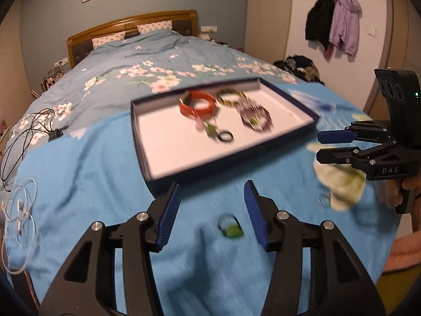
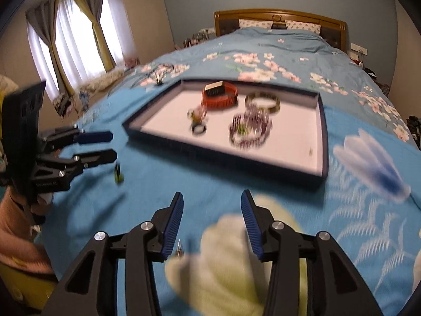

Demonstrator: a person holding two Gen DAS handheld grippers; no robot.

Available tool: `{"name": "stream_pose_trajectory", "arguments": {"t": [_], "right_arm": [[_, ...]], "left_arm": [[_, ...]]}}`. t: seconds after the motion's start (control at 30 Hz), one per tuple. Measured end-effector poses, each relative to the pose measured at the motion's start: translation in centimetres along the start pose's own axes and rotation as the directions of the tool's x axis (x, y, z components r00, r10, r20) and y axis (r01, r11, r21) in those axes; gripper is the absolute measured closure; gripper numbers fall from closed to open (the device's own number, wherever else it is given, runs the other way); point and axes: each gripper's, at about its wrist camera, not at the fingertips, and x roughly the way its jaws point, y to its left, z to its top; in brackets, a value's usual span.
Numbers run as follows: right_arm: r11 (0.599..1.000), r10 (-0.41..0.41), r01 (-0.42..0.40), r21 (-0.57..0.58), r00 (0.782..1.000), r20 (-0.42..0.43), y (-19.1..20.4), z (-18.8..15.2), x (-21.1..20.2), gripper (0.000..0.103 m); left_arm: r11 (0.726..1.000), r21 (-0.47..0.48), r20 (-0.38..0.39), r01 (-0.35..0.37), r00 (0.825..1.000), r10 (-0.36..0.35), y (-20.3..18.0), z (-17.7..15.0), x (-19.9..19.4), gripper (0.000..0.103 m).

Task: Organize jewelry
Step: 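Grasp the green pendant on black cord with the left tool while the right tool grasps the silver ring, then carry the green pendant and silver ring with both tools toward the white box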

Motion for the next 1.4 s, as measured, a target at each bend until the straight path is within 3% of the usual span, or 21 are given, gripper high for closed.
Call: {"name": "stream_pose_trajectory", "arguments": {"t": [0.1, 0.23, 0.57, 0.63, 0.97, 1.07, 1.4], "right_arm": [[1.0, 0.003, -0.003, -0.003, 1.0, -0.018, 0.8, -1.5, -0.2, 0.06], [1.0, 0.012, -0.013, -0.017, 0.999, -0.045, 1.9, -2.8, 0.1, 0.06], [0.996, -0.027, 0.023, -0.09, 0.999, -0.047, 4.5, -3.7, 0.2, 0.062], [0.994, -0.032, 0.027, -0.108, 0.999, -0.044, 5.0, -3.7, 0.2, 0.069], [0.996, -0.021, 0.018, -0.09, 0.999, -0.039, 4.7, -3.6, 0.3, 0.086], [0.997, -0.014, 0.011, -0.079, 0.999, -0.038, 4.4, -3.6, 0.2, 0.099], [1.0, -0.008, 0.008, -0.025, 1.0, -0.026, 3.3, -3.2, 0.0, 0.098]], "left_arm": [[1.0, 0.019, -0.035, -0.013, 0.999, 0.013, -1.0, -1.1, 0.2, 0.043], [1.0, 0.003, -0.059, 0.0, 0.998, 0.0, -1.4, -2.1, 0.4, 0.043], [0.999, -0.029, -0.106, 0.019, 0.994, -0.021, -1.4, -2.0, 1.7, 0.055], [0.999, -0.039, -0.12, 0.029, 0.992, -0.033, -1.4, -2.0, 2.1, 0.062], [0.997, -0.057, -0.128, 0.041, 0.991, -0.049, -1.3, -2.1, 2.4, 0.072], [0.997, -0.066, -0.128, 0.032, 0.991, -0.041, -1.1, -2.0, 2.4, 0.081], [0.998, -0.065, -0.124, 0.026, 0.992, -0.034, -1.1, -2.1, 2.3, 0.081]]}}
